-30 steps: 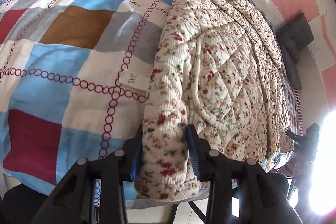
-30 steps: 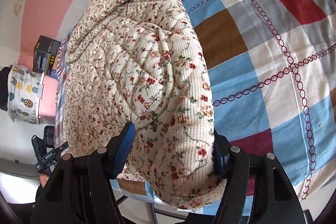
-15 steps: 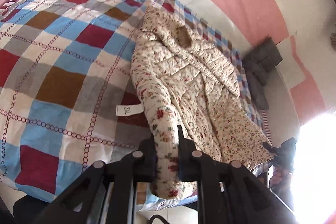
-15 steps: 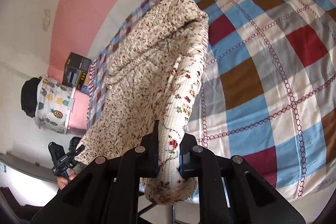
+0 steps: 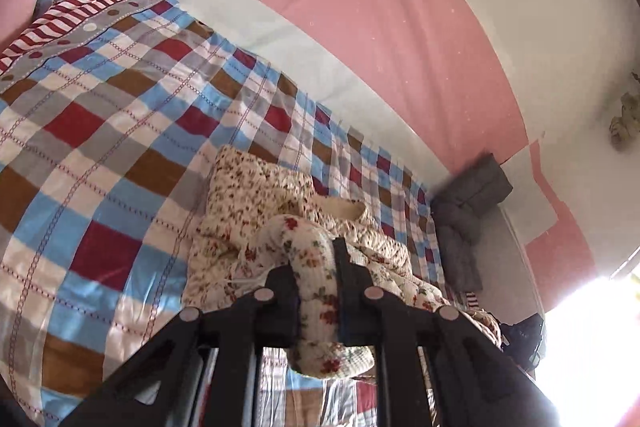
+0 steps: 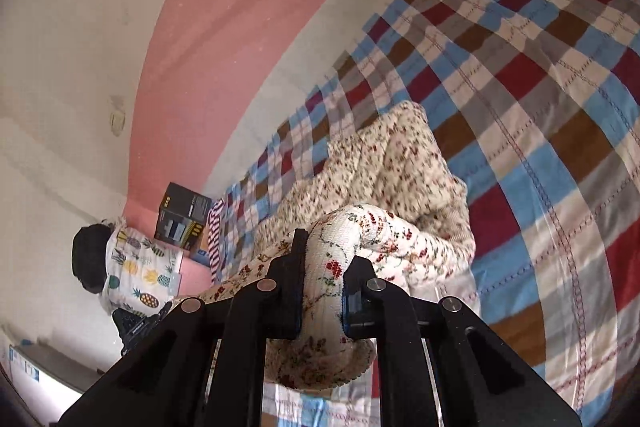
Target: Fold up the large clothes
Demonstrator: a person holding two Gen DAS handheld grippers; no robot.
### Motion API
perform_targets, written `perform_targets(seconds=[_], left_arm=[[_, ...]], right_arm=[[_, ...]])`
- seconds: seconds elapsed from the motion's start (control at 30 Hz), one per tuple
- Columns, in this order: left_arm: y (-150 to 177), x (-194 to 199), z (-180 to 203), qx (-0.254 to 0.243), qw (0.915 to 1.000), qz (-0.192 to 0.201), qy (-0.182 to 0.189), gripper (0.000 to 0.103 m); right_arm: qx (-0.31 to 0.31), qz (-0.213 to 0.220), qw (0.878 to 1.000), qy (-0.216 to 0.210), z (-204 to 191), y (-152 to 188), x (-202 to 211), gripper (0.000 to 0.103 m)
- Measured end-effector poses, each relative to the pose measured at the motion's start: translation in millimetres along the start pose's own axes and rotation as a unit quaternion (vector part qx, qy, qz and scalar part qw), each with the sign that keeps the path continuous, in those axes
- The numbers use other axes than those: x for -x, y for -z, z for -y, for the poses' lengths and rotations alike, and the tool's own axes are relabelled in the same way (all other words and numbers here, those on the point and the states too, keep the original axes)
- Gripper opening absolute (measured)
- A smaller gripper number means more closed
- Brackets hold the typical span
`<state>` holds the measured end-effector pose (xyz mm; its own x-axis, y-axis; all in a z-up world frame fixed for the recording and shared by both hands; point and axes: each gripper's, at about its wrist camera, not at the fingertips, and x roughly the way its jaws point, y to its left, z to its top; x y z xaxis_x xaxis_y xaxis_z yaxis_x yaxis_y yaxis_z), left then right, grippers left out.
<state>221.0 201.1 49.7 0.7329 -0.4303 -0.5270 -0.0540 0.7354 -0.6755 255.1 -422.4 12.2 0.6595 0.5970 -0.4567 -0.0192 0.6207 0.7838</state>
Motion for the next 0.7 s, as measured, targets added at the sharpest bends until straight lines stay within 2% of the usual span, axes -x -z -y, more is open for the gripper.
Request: perform_targets(seconds=[0.13, 0.33, 0.57, 0.7], left_arm=[[-42, -42, -2, 0.011, 0.9999, 0.003, -0.013, 0.013], [-82, -120, -27, 0.035, 0.9982, -0.011, -0.048, 0.013], [-81, -222, -84, 0.077, 0.9887, -0.064, -0.111, 0.014], [-77, -250, -96, 0.082, 0.9865, -0.068, -0.124, 0.015]], right_arm=[[-0.013, 0.008, 1.0, 0.011, -4, -44, -44, 0.013], [-0.029, -0.002, 0.999, 0.047, 11, -94, -119, 0.013], [-0.067, -0.045, 0.99, 0.113, 68, -113, -212, 0.014], [-0.091, -0.049, 0.987, 0.119, 95, -112, -241, 0.014]])
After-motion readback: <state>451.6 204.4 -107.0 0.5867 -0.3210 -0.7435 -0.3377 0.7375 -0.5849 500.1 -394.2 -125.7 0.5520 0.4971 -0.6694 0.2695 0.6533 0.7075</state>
